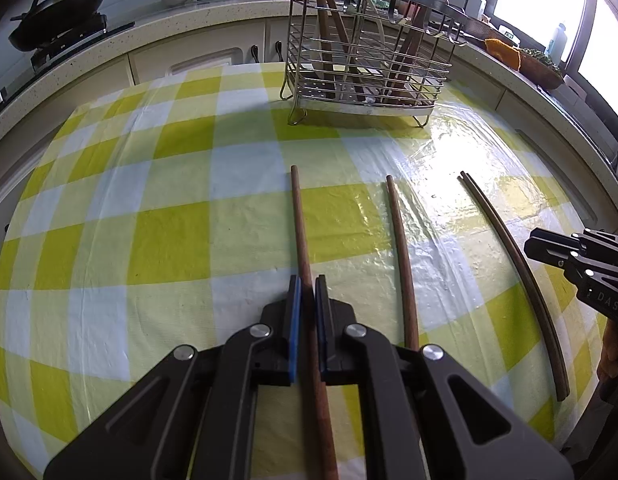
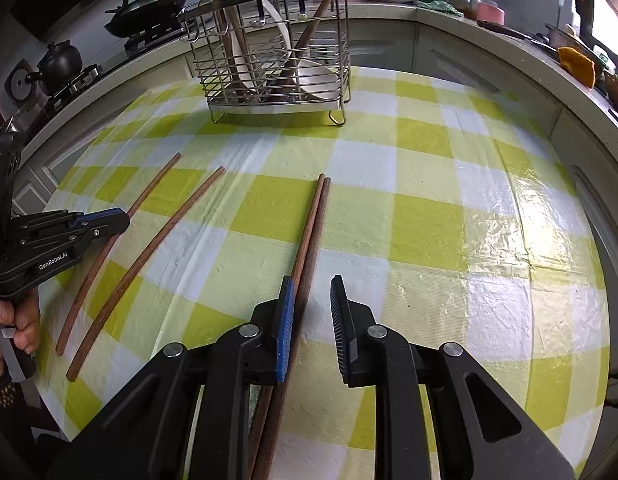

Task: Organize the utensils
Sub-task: 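Position the right tool over a chopstick on the cloth and close on it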

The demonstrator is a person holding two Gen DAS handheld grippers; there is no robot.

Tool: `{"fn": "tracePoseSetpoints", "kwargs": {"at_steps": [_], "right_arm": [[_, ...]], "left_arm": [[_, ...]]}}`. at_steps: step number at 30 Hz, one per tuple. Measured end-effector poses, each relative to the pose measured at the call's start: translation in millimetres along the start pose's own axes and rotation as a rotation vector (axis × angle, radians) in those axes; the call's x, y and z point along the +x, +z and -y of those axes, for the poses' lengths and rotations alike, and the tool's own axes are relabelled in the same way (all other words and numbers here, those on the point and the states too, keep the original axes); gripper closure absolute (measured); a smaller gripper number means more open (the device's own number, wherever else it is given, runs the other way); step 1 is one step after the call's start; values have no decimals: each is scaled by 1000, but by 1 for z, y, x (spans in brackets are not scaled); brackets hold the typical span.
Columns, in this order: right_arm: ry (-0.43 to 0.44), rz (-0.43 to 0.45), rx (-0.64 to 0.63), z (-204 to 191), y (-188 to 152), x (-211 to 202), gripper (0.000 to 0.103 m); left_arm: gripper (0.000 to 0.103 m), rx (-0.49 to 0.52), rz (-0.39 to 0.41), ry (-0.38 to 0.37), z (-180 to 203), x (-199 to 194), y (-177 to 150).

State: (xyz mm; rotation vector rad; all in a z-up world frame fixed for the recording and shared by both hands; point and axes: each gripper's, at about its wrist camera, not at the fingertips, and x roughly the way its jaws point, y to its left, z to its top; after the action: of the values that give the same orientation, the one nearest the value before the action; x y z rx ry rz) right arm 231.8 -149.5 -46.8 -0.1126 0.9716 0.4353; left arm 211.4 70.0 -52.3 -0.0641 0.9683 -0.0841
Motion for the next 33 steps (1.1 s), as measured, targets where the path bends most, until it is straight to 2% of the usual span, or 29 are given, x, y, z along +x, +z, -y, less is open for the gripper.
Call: {"fn": "tracePoseSetpoints", "kwargs": {"at_steps": [13,18,22,33], "right_arm": [[-18,-8,27,8,-4,1,83],[-16,-6,26,6,-4,0,76],[-22,2,19,3,-5,-2,60],[-31,7,11,4,-8,-5,60]], "left_arm": [[96,9,3,6,1,-1,-2],[96,9,4,5,1,-1,-2],[96,10,4,6,1,-1,-2],[96,10,10,9,0,-3,-4]]}}
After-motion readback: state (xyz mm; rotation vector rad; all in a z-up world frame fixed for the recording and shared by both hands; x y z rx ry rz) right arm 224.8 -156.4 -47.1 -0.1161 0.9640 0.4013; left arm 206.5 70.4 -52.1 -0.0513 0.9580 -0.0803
